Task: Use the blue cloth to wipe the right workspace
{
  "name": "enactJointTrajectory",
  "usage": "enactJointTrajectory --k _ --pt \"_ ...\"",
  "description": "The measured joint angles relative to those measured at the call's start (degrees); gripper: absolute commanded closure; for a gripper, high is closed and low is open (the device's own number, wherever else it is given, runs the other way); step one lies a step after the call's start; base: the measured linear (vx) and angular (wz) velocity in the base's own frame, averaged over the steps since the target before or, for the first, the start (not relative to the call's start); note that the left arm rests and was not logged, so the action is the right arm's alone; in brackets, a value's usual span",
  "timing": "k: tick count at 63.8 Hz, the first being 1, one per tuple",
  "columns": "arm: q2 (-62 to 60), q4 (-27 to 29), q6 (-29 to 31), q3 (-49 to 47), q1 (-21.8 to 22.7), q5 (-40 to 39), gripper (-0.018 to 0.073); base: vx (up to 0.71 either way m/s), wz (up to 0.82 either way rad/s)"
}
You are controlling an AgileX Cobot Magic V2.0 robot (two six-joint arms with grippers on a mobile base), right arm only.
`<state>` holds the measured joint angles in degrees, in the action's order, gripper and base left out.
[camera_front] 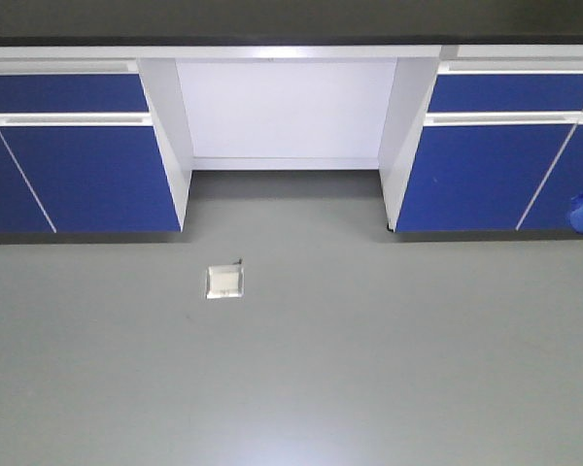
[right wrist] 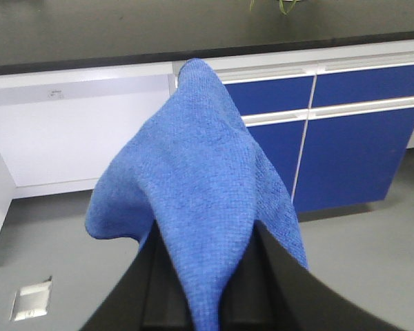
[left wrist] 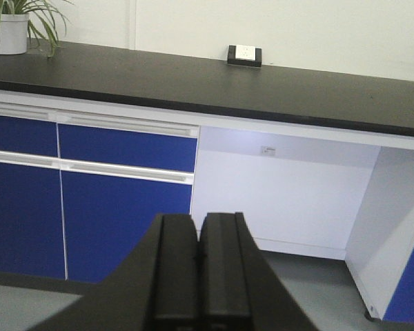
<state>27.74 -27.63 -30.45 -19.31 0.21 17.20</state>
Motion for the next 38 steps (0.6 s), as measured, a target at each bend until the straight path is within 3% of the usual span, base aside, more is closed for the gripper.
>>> enactJointTrajectory --k 38 --pt "0.00 0.00 0.00 0.00 0.00 0.00 0.0562 0.43 0.00"
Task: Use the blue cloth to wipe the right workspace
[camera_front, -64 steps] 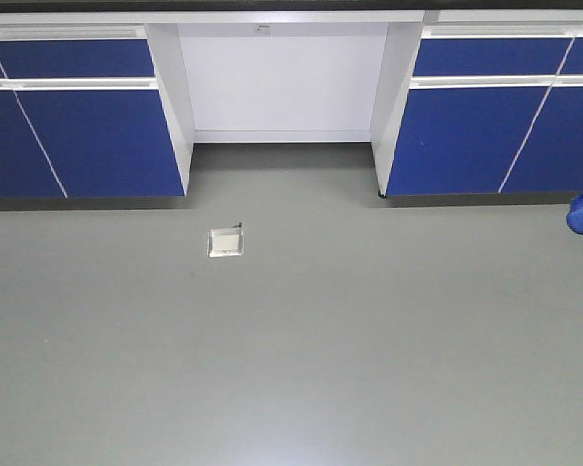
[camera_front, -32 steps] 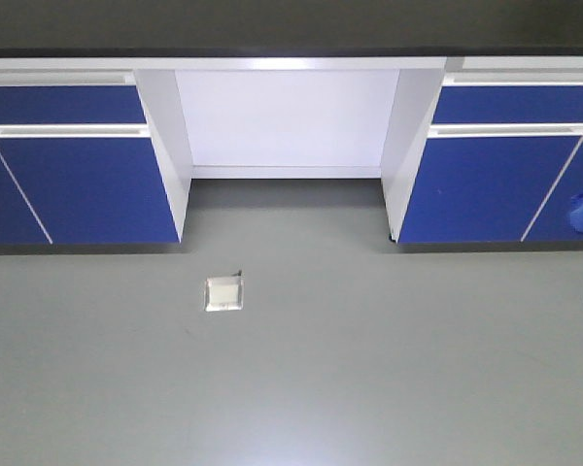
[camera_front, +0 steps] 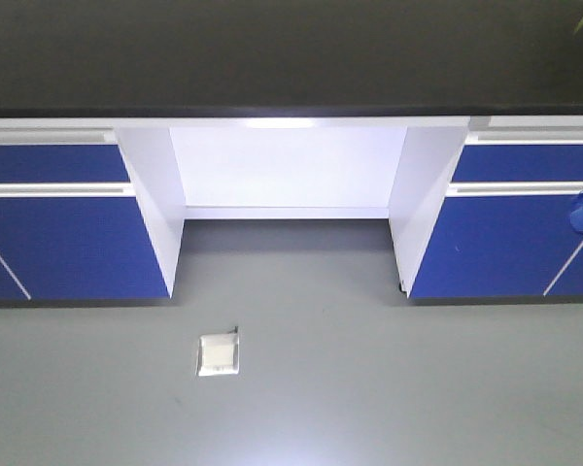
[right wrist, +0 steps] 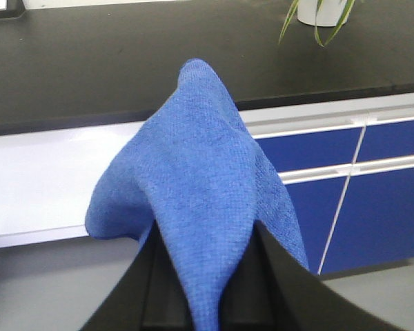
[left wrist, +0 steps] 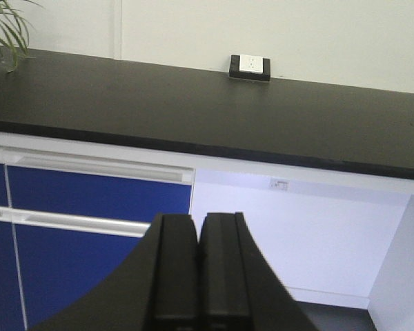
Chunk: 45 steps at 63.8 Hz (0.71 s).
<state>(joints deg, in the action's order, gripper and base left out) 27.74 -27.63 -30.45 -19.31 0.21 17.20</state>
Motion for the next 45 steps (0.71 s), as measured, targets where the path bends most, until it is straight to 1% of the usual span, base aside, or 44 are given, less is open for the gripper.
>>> enactJointTrajectory --k 45 --pt "0.00 0.00 0.00 0.00 0.00 0.06 0.0562 0.37 -0.01"
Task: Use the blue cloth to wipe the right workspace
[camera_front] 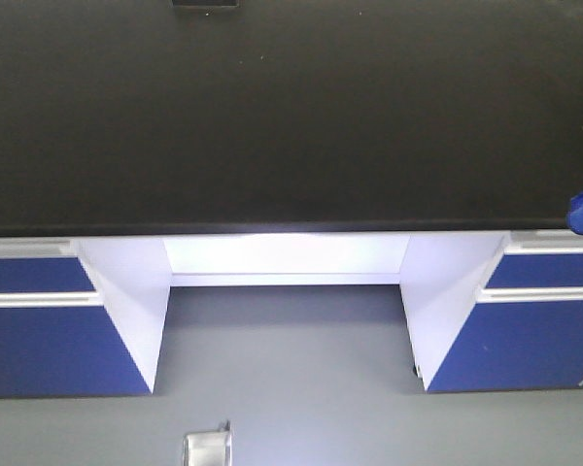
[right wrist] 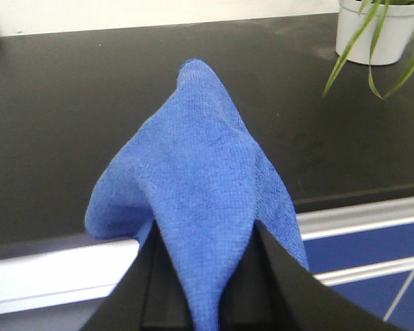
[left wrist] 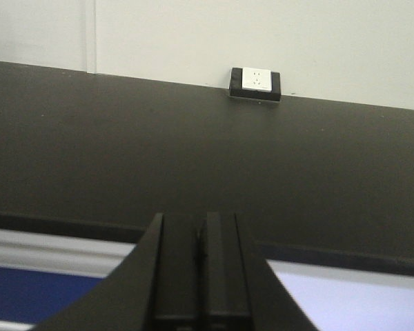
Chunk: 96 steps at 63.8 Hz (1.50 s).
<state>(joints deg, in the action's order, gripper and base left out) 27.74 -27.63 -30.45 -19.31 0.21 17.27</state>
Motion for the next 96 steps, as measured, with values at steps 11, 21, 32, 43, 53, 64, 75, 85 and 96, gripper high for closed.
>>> enactJointTrajectory --k 11,21,32,43,53,64,75,85,96 --pt "0.00 0.00 0.00 0.00 0.00 0.06 0.0562 0.34 0.00" --pt "0.00 0.00 0.00 0.00 0.00 0.17 0.0562 0.32 0.00" --pt "0.00 0.00 0.00 0.00 0.00 0.24 0.0562 0.29 0.02" --pt "0.00 0.00 0.00 0.00 0.00 0.26 0.0562 0.25 0.03" --pt "0.00 0.00 0.00 0.00 0.00 0.31 0.0562 0.20 0.03" --pt "0.00 0.00 0.00 0.00 0.00 0.31 0.0562 0.15 0.02" --pt "0.00 0.00 0.00 0.00 0.00 0.31 0.0562 0.10 0.04" --pt "0.00 0.00 0.00 0.00 0.00 0.31 0.0562 0.06 0.04" --pt "0.00 0.00 0.00 0.00 0.00 0.31 0.0562 0.02 0.01"
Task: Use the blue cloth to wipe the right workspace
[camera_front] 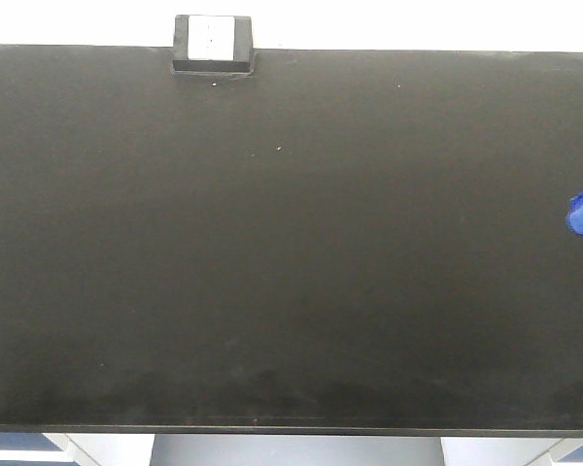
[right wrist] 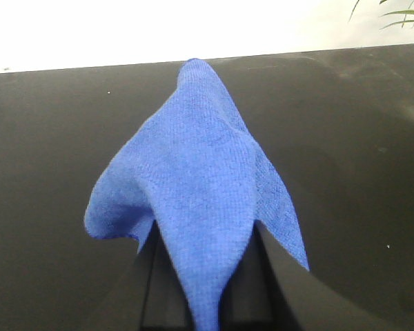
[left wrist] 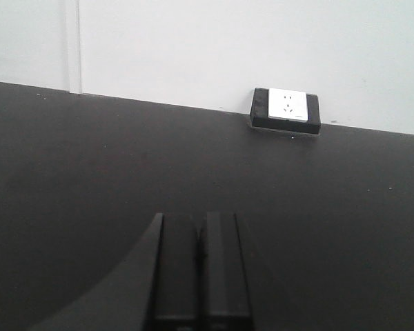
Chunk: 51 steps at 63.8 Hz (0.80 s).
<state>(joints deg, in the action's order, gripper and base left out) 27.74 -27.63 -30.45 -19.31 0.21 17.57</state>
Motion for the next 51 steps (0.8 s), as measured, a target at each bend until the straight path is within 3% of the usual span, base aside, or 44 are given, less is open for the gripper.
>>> enactJointTrajectory --k 29,43,51 --pt "1.72 0.83 -0.05 0.04 0.00 -4.90 0.0562 0.00 0.00" --pt "14.37 1.97 -0.05 0.04 0.00 -5.72 0.0562 0.00 0.00" --pt "24.34 2.09 -0.05 0.04 0.00 -11.54 0.0562 0.00 0.00"
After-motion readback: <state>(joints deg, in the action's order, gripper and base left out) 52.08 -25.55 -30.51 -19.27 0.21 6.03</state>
